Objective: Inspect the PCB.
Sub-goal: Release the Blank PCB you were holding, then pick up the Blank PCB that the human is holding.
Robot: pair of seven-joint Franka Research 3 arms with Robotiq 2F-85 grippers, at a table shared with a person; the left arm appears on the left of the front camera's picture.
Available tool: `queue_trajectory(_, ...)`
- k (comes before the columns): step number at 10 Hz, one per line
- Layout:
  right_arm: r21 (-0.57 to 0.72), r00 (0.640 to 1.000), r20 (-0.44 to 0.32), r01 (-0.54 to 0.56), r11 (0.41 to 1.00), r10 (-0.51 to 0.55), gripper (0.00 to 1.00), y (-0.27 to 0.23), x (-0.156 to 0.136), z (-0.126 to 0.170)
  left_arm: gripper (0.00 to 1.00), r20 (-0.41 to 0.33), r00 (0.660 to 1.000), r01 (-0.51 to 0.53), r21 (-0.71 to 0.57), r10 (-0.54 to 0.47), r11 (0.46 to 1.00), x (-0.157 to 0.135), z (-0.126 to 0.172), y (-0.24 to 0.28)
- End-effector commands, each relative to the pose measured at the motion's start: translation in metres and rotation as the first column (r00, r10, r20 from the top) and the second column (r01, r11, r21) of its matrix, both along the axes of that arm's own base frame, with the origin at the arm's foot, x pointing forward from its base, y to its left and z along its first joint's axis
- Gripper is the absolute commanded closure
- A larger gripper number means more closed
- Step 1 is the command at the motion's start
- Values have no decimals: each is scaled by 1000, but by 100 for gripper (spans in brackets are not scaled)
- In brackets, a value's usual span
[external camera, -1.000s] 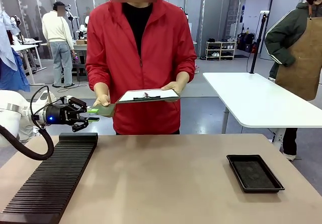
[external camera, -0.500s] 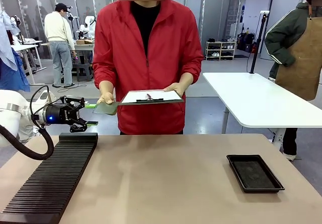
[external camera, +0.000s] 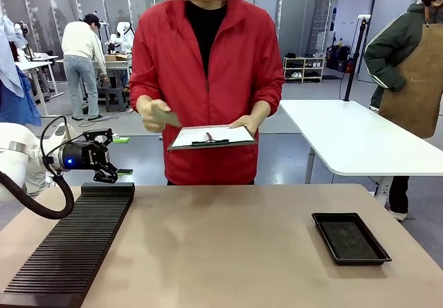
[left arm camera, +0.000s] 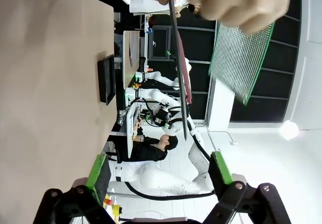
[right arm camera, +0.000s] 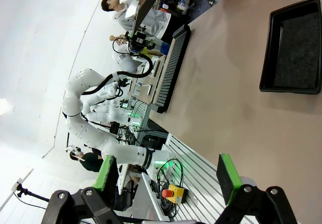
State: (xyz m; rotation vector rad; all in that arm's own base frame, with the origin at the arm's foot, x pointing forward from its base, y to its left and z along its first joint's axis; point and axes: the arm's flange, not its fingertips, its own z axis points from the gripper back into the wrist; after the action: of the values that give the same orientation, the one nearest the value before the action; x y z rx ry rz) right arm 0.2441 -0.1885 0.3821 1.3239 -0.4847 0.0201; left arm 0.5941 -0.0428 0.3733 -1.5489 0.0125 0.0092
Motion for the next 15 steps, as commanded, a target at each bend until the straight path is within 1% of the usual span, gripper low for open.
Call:
queue_trajectory(1,9,1000,9,0,1000,-1,0,0,-1,2,0,7,1000,-5,54,4,999,-3,7,2)
queue_trajectory(2,9,1000,9,0,1000,-1,0,0,-1,2,0,0,1000,0,0,0,1000,0,0,0)
queue_trajectory(14,9,1000,9,0,1000,-1,0,0,-1,2,0,0,1000,-1,7,1,1000,0,-1,1)
queue_trajectory(15,9,1000,9,0,1000,-1,0,0,-1,2,0,-12,998,63,12,-63,998,-23,6,8)
